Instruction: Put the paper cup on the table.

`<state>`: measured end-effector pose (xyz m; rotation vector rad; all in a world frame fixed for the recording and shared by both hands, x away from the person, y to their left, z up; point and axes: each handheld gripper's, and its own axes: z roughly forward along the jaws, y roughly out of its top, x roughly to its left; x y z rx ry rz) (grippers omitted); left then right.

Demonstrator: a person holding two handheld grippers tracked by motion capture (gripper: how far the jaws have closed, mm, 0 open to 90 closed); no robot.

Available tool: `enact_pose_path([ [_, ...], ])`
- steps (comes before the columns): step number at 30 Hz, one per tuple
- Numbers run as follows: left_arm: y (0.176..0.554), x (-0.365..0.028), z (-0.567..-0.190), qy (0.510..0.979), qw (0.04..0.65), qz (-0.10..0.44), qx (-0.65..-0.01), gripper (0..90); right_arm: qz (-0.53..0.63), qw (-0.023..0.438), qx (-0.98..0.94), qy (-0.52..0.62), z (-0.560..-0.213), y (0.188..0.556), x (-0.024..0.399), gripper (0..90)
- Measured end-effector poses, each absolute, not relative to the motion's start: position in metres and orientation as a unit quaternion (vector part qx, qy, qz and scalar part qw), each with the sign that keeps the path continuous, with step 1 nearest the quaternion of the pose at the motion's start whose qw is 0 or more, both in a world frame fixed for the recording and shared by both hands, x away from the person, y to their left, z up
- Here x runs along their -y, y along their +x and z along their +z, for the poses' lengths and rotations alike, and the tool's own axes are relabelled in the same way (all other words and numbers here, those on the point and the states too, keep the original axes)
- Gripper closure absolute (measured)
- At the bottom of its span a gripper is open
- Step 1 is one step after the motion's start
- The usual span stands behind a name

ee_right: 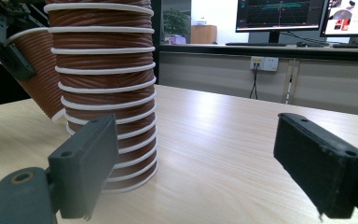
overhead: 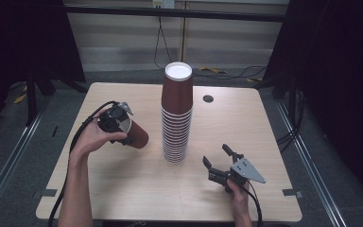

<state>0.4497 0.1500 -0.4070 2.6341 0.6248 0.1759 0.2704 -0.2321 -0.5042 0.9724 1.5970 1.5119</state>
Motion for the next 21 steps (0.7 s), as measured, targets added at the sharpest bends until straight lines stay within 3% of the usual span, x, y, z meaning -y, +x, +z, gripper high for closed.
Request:
enact_pose_path([
  [12, 0.453, -0.127, -0.417, 0.964, 0.160, 0.055, -0.203, 1.3, 0.587, 0.361, -0.619, 0.377, -0.504, 0.270, 0.232, 13.9],
  [21, 0.454, -0.116, -0.420, 0.962, 0.178, 0.059, -0.197, 1.0, 0.588, 0.361, -0.618, 0.376, -0.504, 0.270, 0.232, 13.9],
])
